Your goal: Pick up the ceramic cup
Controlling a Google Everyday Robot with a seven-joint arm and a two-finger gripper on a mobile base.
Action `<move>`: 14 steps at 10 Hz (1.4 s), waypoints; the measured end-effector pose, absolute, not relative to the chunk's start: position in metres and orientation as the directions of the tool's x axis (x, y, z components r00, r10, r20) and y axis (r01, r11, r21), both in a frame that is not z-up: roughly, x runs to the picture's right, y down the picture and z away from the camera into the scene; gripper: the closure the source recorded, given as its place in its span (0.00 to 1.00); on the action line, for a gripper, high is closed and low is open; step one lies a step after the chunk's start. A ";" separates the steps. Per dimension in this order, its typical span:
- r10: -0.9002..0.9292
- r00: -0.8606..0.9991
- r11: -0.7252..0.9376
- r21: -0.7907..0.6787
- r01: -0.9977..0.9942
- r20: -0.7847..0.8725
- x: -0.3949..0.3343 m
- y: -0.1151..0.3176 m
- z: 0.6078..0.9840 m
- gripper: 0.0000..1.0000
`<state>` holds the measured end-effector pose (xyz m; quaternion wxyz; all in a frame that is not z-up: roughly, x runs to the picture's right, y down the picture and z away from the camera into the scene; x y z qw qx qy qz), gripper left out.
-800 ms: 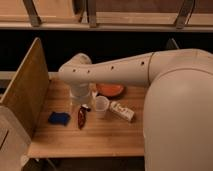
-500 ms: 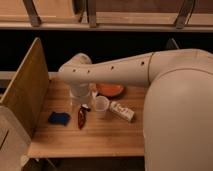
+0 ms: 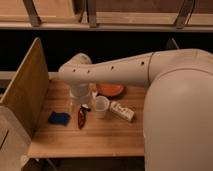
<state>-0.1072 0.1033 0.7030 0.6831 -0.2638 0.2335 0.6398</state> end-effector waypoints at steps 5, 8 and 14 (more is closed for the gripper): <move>0.751 0.072 0.042 -0.062 -0.997 -0.656 -0.107 0.103 0.703 0.35; 0.751 0.072 0.042 -0.062 -0.997 -0.656 -0.107 0.103 0.703 0.35; 0.762 0.035 0.066 0.023 -0.998 -0.647 -0.073 0.099 0.717 0.35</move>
